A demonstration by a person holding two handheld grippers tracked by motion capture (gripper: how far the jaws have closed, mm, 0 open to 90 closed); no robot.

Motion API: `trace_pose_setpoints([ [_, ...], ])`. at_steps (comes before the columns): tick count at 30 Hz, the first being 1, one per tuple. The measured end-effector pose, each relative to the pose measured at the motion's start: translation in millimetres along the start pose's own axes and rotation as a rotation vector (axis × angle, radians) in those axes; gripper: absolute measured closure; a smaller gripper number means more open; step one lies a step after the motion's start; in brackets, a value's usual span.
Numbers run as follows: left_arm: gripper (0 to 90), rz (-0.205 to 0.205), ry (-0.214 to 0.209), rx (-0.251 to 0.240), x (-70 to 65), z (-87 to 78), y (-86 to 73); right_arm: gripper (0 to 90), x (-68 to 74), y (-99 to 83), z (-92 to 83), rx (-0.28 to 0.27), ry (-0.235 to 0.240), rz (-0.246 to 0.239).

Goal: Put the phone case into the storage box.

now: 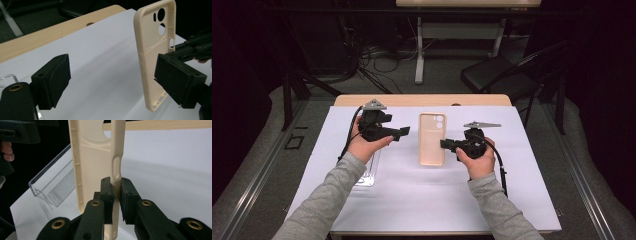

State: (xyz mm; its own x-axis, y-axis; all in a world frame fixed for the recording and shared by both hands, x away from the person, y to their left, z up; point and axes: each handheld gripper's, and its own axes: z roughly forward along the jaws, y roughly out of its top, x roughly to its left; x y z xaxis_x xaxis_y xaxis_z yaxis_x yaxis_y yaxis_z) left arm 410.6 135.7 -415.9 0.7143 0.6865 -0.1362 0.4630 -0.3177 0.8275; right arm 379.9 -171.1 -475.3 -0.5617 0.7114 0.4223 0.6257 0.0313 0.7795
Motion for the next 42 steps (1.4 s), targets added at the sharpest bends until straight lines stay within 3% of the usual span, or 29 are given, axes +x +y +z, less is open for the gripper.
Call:
trace_pose_setpoints([
  [9,14.0,0.155,0.088,-0.018,-12.6,1.8,9.9,81.7,-1.6,0.5,-1.8,-0.002,0.006,0.008],
  [15,15.0,0.221,0.118,0.004,-19.9,9.2,12.1,81.7,1.1,-0.4,0.7,0.003,0.012,-0.001],
  [28,17.3,0.275,0.148,0.027,-26.7,15.0,19.1,81.7,3.4,-1.6,2.0,0.006,-0.002,-0.019],
  [36,19.5,0.298,0.142,0.03,-32.1,20.4,23.9,81.7,5.1,-2.5,3.4,0.012,-0.001,-0.024],
  [42,25.1,0.352,0.151,0.05,-37.9,25.7,28.3,81.7,6.0,-3.0,4.5,0.012,0.001,-0.026],
])
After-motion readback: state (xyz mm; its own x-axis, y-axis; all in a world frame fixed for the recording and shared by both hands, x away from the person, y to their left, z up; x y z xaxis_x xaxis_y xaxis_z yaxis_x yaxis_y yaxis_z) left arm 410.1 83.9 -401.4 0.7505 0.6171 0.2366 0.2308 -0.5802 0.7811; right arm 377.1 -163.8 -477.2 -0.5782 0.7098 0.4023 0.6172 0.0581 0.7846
